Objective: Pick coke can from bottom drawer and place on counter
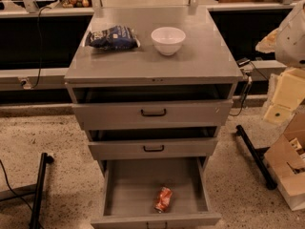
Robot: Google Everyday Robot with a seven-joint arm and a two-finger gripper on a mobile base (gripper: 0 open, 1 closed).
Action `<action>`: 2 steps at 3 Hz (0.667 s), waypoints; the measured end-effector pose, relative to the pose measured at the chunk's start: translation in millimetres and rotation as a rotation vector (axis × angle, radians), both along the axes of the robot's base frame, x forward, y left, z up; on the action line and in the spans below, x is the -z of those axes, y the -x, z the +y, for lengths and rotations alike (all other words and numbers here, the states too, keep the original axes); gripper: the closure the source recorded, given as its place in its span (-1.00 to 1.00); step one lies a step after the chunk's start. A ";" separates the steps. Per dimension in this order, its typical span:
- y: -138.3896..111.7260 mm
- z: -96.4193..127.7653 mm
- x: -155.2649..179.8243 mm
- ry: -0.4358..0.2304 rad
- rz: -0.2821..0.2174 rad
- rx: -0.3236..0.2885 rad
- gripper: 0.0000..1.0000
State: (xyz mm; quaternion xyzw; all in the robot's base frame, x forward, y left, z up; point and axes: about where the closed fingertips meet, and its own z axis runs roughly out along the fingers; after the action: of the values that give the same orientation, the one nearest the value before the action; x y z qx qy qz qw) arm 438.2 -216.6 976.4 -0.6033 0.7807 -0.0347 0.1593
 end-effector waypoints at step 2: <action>-6.8 16.1 39.6 -0.009 0.029 -0.065 -1.00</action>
Offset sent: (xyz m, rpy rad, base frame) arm 0.0255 0.0588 -0.1572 0.0367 0.1334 0.2522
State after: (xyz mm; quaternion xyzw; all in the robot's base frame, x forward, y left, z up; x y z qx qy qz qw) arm 445.0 -200.5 936.8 -0.6280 0.7631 -0.0171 0.1517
